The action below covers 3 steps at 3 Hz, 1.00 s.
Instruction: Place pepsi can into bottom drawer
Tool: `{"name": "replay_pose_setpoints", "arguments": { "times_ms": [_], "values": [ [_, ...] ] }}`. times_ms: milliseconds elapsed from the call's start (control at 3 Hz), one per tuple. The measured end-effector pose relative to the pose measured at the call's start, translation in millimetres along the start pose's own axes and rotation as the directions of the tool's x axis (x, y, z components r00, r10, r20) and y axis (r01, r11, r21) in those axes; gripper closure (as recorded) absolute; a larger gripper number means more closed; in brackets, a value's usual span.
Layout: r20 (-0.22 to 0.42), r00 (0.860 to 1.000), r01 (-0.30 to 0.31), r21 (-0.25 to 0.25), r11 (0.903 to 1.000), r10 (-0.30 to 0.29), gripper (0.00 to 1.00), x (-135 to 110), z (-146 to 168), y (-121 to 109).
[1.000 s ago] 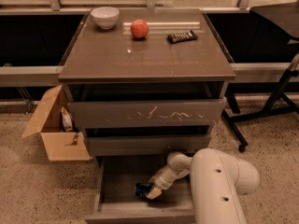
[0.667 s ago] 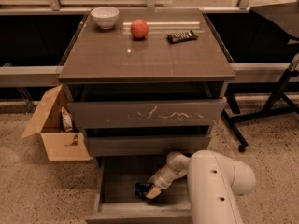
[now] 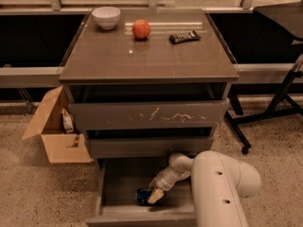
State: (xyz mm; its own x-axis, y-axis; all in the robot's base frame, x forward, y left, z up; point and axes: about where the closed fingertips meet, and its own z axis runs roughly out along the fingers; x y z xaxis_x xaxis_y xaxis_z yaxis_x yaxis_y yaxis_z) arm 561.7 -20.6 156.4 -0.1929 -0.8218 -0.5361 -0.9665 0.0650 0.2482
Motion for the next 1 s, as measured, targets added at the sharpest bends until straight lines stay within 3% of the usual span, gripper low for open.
{"name": "replay_pose_setpoints", "arguments": {
  "times_ms": [333, 667, 1000],
  "values": [
    [0.020, 1.000, -0.003, 0.001, 1.0000, 0.003, 0.00, -1.2, -8.8, 2.1],
    [0.094, 0.996, 0.002, -0.011, 0.9999, -0.001, 0.00, -4.2, -41.1, 19.6],
    [0.190, 0.981, 0.052, -0.045, 0.9976, -0.042, 0.00, -20.2, -85.7, 50.7]
  ]
}}
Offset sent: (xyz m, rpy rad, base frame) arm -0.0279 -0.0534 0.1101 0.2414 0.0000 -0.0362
